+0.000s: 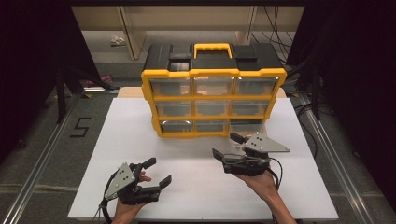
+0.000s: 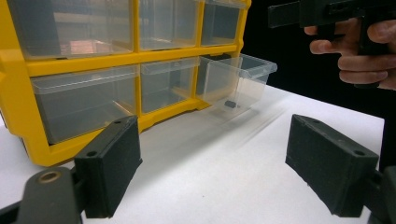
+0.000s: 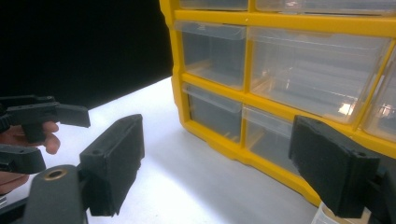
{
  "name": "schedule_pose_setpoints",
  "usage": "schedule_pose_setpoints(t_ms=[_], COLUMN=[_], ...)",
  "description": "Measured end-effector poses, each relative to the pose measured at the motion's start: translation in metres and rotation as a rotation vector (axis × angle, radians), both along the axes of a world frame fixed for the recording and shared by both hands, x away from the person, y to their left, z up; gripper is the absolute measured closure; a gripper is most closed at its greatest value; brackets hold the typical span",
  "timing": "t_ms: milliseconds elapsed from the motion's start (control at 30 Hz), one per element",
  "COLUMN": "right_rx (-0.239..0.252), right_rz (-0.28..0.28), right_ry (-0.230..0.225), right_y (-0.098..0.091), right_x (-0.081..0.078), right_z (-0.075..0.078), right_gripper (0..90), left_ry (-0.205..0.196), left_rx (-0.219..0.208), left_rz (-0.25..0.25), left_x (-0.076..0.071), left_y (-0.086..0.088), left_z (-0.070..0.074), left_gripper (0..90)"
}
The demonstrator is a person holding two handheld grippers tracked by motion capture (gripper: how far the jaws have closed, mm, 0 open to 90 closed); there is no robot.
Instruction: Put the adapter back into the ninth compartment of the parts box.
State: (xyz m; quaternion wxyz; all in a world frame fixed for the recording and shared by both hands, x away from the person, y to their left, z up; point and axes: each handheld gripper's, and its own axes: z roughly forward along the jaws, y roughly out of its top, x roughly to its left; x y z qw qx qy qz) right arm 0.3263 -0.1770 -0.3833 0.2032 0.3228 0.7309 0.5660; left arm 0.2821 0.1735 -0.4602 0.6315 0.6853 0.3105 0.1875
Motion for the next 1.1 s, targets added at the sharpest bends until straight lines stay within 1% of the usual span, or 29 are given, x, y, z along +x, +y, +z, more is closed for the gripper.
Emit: schedule_pose_setpoints(t_ms=[433, 800, 1100], right_rx=[0.013, 0.032, 0.046], right_rz=[0.010, 0.014, 0.009], right_ry=[-0.016, -0.042, -0.050], right_y=[-0.001, -0.008, -0.013], right_x=[-0.006, -0.014, -0.020], right_z=[-0.004, -0.008, -0.013], right_gripper=[17.1, 16.3, 16.2], left_ry=[0.002, 0.005, 0.007], left_rx=[0.001, 0.003, 0.006], left_rz=[-0.004, -0.011, -0.013], left_x=[0.000, 0.000, 0.000], left_y=[0.000, -0.001, -0.001], left_z=[0.000, 0.000, -0.001], left_gripper=[17.2, 16.9, 16.7])
